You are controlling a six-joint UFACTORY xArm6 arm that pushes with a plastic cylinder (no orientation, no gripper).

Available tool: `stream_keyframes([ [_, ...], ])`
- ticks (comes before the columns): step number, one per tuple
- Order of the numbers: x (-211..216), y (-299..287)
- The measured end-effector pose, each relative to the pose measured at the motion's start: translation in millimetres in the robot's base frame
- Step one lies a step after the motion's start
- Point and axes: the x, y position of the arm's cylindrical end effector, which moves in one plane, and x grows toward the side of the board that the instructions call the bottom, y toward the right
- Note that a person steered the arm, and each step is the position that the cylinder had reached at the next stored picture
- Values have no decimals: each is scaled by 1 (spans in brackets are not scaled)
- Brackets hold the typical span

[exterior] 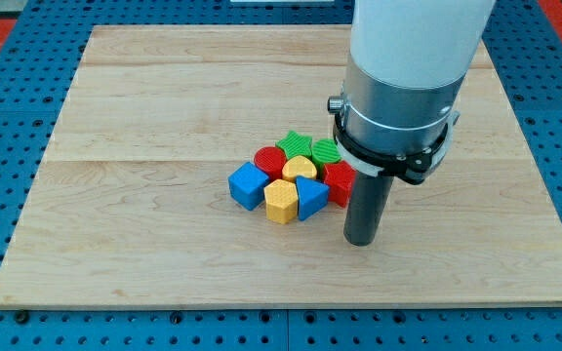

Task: Separate the green star and red star from the group of blocks

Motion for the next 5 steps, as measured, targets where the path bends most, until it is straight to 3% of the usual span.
stream_keyframes([
  [2,27,-3],
  [4,-3,-86],
  [5,-7,-71],
])
